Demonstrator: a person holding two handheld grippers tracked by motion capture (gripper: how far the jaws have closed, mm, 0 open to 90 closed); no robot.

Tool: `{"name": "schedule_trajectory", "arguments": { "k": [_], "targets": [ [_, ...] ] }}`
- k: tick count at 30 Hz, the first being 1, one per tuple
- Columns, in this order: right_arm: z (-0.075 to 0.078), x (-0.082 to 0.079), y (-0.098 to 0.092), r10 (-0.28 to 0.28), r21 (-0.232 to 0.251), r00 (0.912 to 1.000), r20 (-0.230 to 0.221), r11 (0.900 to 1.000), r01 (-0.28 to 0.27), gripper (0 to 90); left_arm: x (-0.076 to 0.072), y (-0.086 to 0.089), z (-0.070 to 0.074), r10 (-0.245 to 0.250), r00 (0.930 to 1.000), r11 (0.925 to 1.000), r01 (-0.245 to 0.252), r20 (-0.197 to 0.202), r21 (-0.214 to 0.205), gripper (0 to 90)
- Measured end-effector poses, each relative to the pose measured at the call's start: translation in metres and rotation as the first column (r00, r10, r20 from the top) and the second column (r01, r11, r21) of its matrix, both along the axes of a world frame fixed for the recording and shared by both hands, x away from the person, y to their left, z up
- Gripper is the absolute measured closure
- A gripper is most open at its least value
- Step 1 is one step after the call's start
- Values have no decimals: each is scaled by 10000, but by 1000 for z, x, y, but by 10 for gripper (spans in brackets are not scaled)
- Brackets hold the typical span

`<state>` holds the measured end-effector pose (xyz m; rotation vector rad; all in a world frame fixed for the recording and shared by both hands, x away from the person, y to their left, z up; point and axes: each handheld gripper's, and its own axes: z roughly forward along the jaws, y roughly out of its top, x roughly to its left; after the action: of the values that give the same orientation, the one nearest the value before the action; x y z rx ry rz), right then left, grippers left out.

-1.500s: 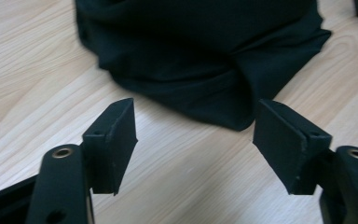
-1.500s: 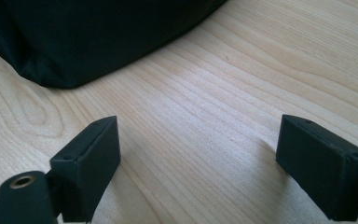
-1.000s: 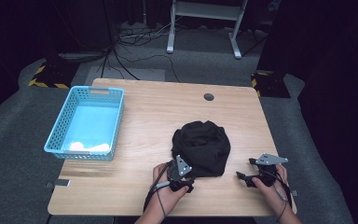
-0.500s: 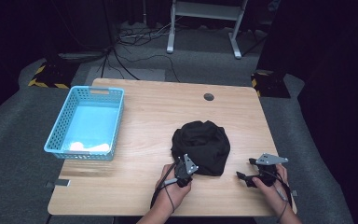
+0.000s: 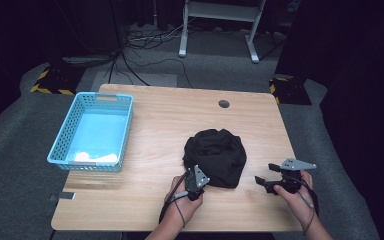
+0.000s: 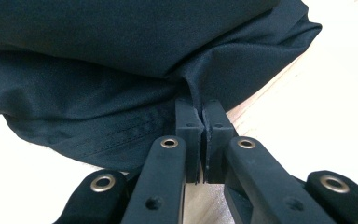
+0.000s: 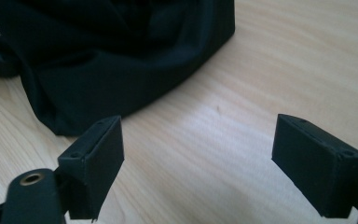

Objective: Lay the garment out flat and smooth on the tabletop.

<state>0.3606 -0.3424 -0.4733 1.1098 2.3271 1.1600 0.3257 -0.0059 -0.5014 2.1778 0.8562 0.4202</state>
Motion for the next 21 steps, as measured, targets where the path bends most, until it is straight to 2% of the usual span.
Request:
{"name": "schedule_trajectory", "arguments": {
  "k": [5, 10, 17, 21],
  "targets": [
    [19, 8, 9, 140, 194, 9998, 118, 9997, -142, 185, 0, 0, 0, -22, 10000, 10000, 22, 26, 64, 871],
    [30, 20, 19, 229, 331, 9997, 112, 9992, -233, 200, 0, 1, 0, -42, 10000, 10000, 41, -61, -42, 870],
    [28, 35, 36, 427, 357, 9991, 47, 9984, -428, 219, 0, 0, 0, -28, 10000, 10000, 28, -40, -37, 870],
    [31, 43, 43, 430, 707, 9989, 161, 9965, -440, 219, 1, 2, 0, -26, 9999, 9999, 24, -142, -128, 869]
  ]
}}
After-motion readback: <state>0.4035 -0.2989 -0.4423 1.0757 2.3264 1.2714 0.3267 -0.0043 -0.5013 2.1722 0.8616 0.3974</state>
